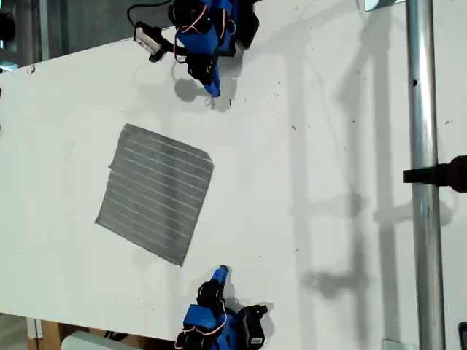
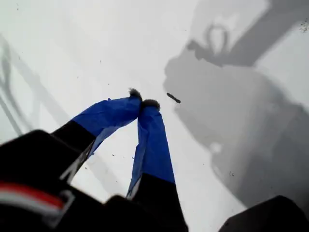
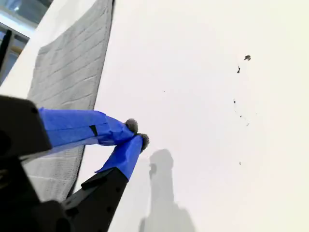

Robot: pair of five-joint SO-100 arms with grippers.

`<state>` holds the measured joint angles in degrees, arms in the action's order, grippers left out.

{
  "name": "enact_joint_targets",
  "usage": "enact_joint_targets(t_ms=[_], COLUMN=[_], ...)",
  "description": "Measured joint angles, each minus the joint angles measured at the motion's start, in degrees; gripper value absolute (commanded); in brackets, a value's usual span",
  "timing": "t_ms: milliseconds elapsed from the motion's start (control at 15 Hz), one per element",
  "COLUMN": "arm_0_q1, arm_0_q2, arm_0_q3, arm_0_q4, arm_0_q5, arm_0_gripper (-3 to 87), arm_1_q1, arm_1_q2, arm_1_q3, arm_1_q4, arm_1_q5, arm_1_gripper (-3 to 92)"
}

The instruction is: Grasp corners of a towel and fold twice.

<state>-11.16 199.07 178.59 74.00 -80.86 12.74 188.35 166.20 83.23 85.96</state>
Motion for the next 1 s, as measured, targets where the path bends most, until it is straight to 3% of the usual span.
enact_joint_targets(t_ms=[267,467,733,1000], arm_0_q1=[0.0,0.0,0.0,0.0], arm_0_q2=[0.0,0.0,0.0,0.0], arm_0_q3=[0.0,0.0,0.0,0.0], arm_0_q4=[0.0,0.0,0.0,0.0], arm_0_q5=[0.0,0.0,0.0,0.0], arm_0_gripper=[-1.5,-1.5,-1.5,-1.5], arm_1_q1=[-0.6,-1.3,0.2,1.9], arm_1_q2=[0.2,-5.1,-43.2,-79.7], arm_1_q3=[0.0,-5.0,-35.6,-74.0], arm_1_q4=[0.1,-4.8,-10.5,-4.4], arm_1_q5=[-0.3,-4.5,-20.1,-35.9], arm_1_gripper=[-0.3,-0.3,-0.3,1.3])
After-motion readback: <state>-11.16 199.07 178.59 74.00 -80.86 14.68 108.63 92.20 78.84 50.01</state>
